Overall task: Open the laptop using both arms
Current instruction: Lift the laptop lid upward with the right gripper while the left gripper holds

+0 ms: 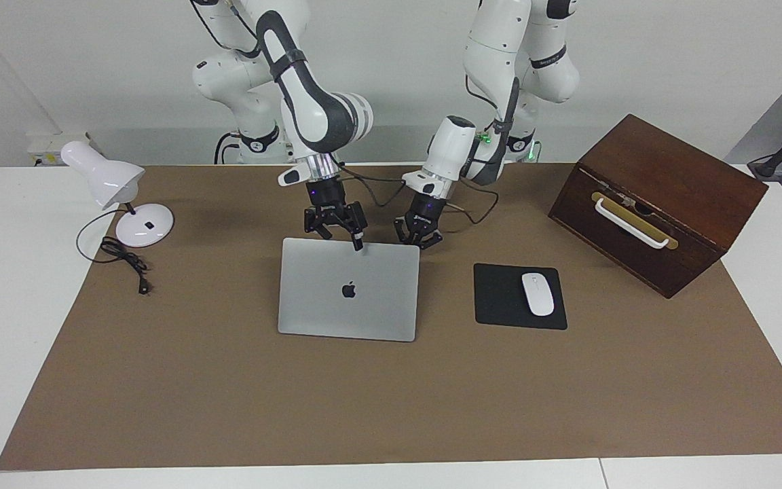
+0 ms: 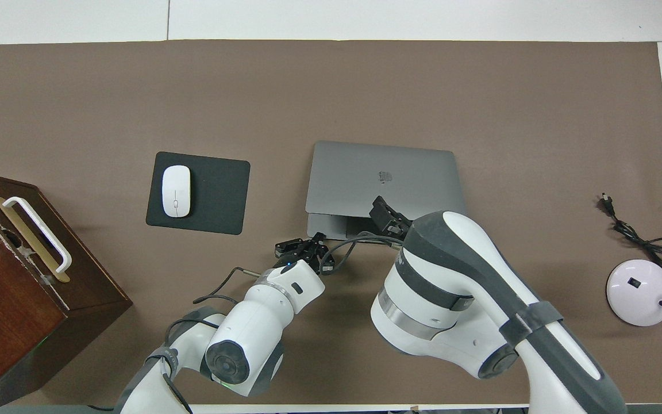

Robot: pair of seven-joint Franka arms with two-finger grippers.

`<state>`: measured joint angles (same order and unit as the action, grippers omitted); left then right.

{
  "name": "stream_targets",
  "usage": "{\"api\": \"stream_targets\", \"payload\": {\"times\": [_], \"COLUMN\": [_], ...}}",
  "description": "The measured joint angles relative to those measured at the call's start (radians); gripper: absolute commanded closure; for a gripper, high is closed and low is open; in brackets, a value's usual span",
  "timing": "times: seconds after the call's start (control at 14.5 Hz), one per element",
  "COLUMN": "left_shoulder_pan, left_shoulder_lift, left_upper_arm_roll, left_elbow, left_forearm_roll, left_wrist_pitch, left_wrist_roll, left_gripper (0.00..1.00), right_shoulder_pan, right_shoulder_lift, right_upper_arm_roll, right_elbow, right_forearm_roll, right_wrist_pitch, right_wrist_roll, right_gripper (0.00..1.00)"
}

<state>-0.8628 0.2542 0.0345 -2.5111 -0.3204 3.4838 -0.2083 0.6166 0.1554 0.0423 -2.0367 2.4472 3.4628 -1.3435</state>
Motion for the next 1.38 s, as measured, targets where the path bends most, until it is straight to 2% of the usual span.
{"api": "stream_targets", "payload": {"times": [0.41,1.1,1.24,1.38], "left_shoulder_pan": [0.0,0.001,0.001,0.001], "left_shoulder_lift": [0.0,0.0,0.001,0.001], "left_upper_arm_roll": [0.0,0.0,0.0,0.0], "left_elbow": [0.0,0.0,0.0,0.0], "left_forearm_roll": [0.0,0.0,0.0,0.0], "left_wrist_pitch": [0.0,0.0,0.0,0.0], "left_wrist_roll": [0.0,0.0,0.0,0.0], "left_gripper": [1.0,1.0,1.0,1.0], "right_shoulder_pan": [-0.037,-0.045,-0.067,-0.132], "right_shoulder_lift": [0.044,0.052,0.056,0.071], "right_upper_arm_roll": [-0.003,-0.002,0.005,0.053], "right_elbow": [0.035,0.068,0.081,0.097], "right_forearm_roll": [-0.038,-0.069,-0.069,-0.069], "right_wrist_pitch": [0.0,0.018,0.018,0.018], "right_wrist_roll": [-0.013,-0.079,-0.131,-0.175], "right_gripper": [0.0,0.0,0.0,0.0]}}
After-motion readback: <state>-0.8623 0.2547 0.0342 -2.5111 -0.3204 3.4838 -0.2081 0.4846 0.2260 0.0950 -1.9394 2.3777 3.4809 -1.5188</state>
